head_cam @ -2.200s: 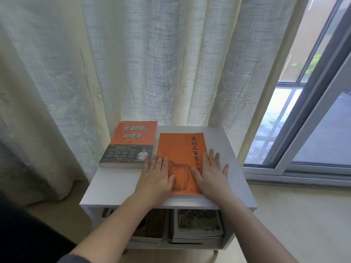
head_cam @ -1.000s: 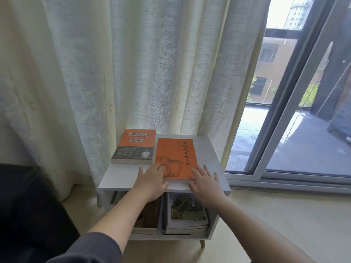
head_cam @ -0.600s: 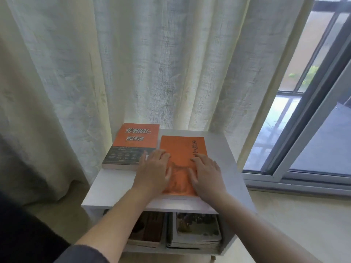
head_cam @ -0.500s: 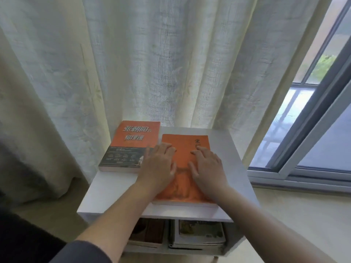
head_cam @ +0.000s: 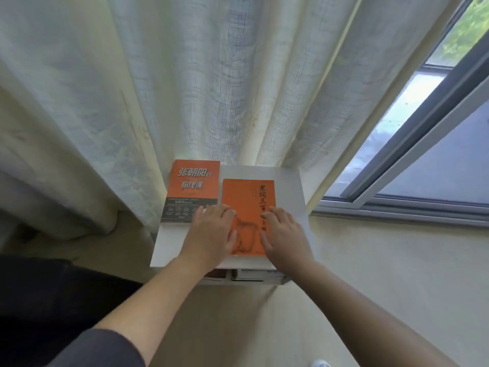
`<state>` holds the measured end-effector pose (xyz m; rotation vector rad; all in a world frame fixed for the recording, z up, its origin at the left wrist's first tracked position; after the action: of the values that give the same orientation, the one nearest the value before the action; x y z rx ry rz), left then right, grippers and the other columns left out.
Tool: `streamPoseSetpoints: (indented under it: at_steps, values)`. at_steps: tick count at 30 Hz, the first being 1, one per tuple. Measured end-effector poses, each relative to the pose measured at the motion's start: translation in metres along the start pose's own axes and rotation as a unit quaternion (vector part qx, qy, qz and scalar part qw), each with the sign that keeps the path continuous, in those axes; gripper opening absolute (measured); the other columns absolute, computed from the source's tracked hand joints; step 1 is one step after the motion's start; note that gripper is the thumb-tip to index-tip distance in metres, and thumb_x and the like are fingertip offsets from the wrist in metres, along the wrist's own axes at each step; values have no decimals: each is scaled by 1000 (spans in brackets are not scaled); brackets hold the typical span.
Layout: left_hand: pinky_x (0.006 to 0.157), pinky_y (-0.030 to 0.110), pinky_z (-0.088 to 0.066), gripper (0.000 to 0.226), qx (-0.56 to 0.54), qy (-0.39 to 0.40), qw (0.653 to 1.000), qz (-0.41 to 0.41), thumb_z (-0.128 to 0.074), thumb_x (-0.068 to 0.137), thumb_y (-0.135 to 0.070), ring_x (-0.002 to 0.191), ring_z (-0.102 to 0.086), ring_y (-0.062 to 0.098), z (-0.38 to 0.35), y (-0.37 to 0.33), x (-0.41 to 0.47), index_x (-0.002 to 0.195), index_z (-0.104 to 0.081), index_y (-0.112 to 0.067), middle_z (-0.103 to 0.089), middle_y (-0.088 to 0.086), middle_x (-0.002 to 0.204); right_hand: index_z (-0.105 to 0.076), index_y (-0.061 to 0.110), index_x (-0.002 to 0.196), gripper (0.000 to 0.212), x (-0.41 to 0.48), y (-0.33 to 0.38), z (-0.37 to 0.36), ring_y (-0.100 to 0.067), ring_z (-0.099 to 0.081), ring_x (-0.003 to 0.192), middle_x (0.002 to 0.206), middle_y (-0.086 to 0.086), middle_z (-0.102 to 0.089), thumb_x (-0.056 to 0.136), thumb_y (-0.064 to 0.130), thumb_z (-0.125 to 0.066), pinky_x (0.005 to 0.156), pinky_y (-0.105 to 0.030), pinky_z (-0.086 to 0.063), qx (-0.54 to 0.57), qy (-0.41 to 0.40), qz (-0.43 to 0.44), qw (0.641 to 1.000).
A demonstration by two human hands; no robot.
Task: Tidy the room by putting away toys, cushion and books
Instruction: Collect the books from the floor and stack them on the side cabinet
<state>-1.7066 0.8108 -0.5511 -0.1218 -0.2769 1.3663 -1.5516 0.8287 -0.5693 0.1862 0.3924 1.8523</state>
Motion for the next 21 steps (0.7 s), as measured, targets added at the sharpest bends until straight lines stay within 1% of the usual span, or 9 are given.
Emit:
streamPoseSetpoints:
  at_steps: [3, 6, 8, 10, 13, 15, 17, 19, 21]
  values:
    - [96, 42, -43, 32, -3, 23, 1000, -2, -64, 83, -24, 107, -59, 23, 8, 1, -37, 114, -62, -15, -63, 1, 114, -45, 17, 136, 41, -30, 15, 3, -22, -36, 135, 148, -1, -38, 97, 31, -48, 103, -40, -42, 12, 21, 19, 1000]
    - [102, 37, -39, 36, -22, 59, 996, 57, -59, 89, -27, 114, -55, 18, -4, -4, -94, 123, -58, -16, -59, -2, 121, -44, 18, 136, 41, -76, 11, -23, -22, -39, 130, 146, 2, -38, 97, 30, -47, 100, -37, -43, 43, 60, 15, 997]
    - [106, 34, -36, 38, -20, 82, 990, 112, -55, 92, -29, 119, -51, 15, -26, -15, -147, 128, -55, -18, -56, -3, 127, -42, 18, 138, 43, -117, 0, -55, -24, -42, 128, 144, 1, -38, 97, 29, -48, 99, -37, -43, 40, 123, 27, 991]
    - [105, 32, -35, 40, -17, 138, 979, 147, -50, 94, -32, 122, -48, 14, -57, -28, -195, 132, -51, -19, -53, -4, 131, -39, 19, 141, 47, -162, -17, -89, -25, -40, 129, 144, 0, -37, 96, 32, -49, 100, -36, -41, 30, 179, 23, 983]
    - [102, 33, -37, 43, -17, 237, 951, 199, -47, 95, -35, 123, -46, 16, -102, -46, -263, 135, -46, -20, -48, -3, 134, -34, 21, 145, 53, -237, -37, -130, -25, -38, 131, 147, -1, -36, 96, 35, -51, 102, -36, -40, 13, 272, 13, 962]
    - [100, 35, -37, 45, -15, 311, 931, 191, -47, 94, -36, 123, -45, 17, -132, -62, -305, 136, -43, -20, -47, -3, 134, -31, 20, 146, 57, -290, -49, -156, -25, -37, 131, 148, -2, -36, 95, 34, -54, 101, -35, -41, 7, 318, -11, 948]
    - [99, 36, -38, 47, -7, 382, 910, 161, -48, 93, -37, 122, -45, 19, -165, -71, -352, 136, -42, -20, -47, -2, 134, -29, 19, 147, 61, -342, -53, -191, -25, -37, 131, 147, -4, -35, 94, 32, -56, 98, -34, -42, -9, 367, -34, 930]
    - [96, 35, -39, 46, 2, 426, 894, 140, -49, 92, -37, 120, -45, 20, -197, -73, -393, 133, -43, -19, -47, -1, 132, -27, 20, 147, 64, -382, -57, -226, -26, -39, 129, 146, -5, -36, 93, 34, -58, 95, -35, -45, -35, 396, -63, 916]
    - [94, 35, -39, 45, 2, 453, 879, 147, -50, 92, -39, 118, -45, 20, -224, -68, -428, 131, -43, -19, -46, 0, 130, -25, 21, 147, 68, -413, -61, -259, -27, -39, 128, 148, -4, -34, 90, 36, -61, 93, -36, -46, -53, 410, -91, 906]
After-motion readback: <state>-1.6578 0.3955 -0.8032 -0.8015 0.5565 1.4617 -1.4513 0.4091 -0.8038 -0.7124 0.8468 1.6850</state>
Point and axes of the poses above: each hand's wrist, its own x-axis towards the middle knuckle, its own z-axis out of the back of the hand, y = z × x, the point moved 6 cm from there along x, towards the middle knuckle
